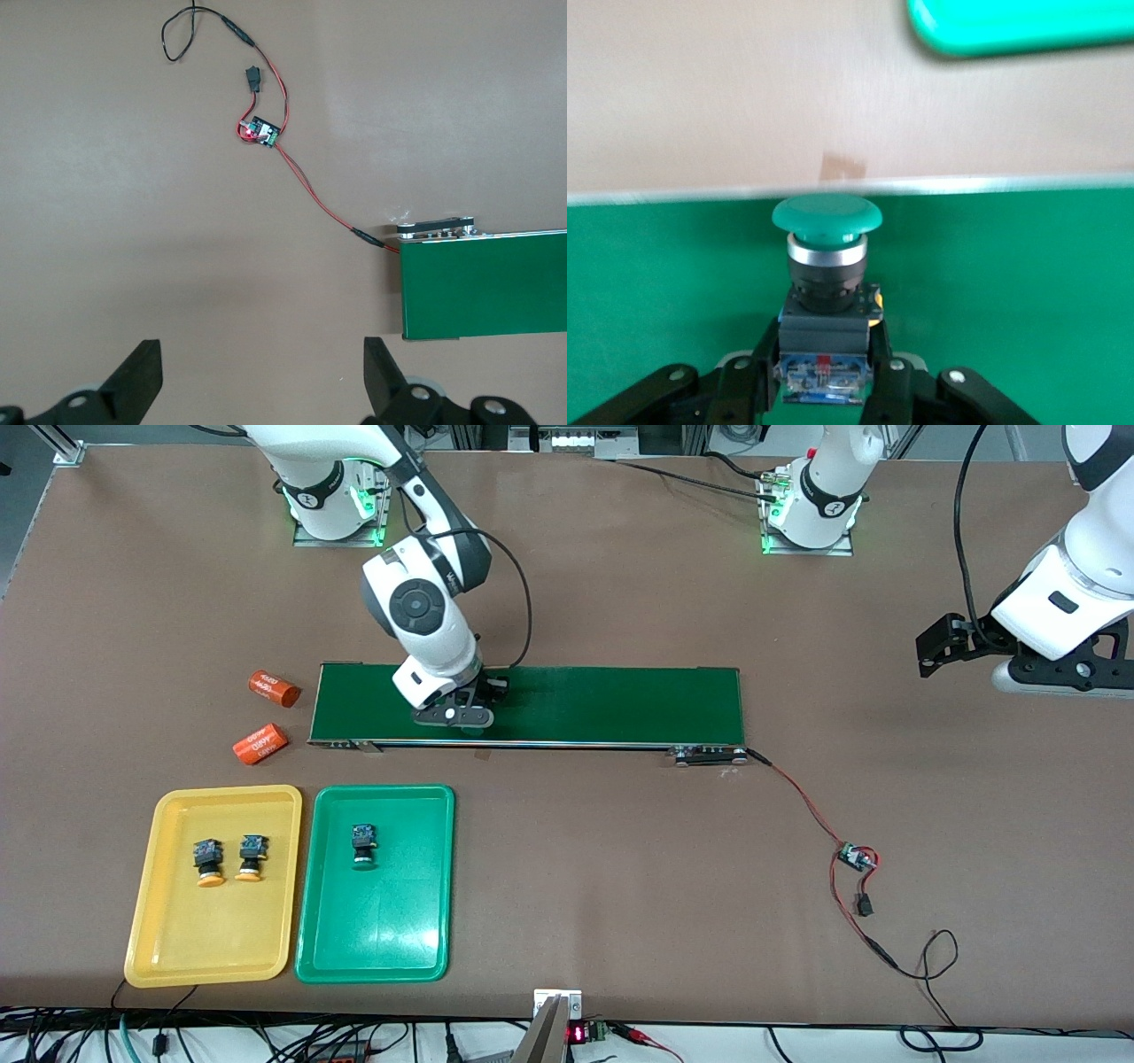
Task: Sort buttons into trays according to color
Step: 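Carry the second green button into the green tray and release it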
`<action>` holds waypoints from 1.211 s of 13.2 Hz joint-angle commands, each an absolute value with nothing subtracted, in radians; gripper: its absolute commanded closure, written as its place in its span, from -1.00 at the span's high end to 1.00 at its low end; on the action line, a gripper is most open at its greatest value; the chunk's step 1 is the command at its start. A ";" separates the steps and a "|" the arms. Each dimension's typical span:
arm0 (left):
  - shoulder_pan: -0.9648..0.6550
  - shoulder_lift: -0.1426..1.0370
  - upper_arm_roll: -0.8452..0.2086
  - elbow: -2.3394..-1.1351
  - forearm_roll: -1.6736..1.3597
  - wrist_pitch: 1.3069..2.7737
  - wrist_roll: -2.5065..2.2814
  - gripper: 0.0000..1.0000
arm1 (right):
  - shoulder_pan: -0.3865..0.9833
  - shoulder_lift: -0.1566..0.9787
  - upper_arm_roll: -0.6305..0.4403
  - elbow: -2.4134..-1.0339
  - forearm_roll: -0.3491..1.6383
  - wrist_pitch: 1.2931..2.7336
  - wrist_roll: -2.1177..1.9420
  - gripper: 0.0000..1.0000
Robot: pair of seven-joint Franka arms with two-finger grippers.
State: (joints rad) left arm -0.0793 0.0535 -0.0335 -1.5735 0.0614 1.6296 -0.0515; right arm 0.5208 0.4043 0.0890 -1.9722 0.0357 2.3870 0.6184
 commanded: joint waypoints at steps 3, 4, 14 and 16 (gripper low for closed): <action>-0.077 0.060 -0.038 -1.548 0.083 1.606 -0.055 1.00 | 0.425 0.457 0.051 -1.815 0.029 2.381 0.398 -0.91; -0.077 0.060 -0.038 -1.548 0.083 1.606 -0.055 1.00 | 0.414 0.498 0.042 -1.763 0.029 2.381 0.352 -0.91; -0.077 0.060 -0.038 -1.548 0.083 1.606 -0.055 1.00 | 0.382 0.753 -0.031 -1.490 0.029 2.417 0.212 -0.91; -0.077 0.060 -0.038 -1.548 0.083 1.606 -0.055 1.00 | 0.380 0.790 -0.031 -1.489 0.028 2.482 0.212 -0.91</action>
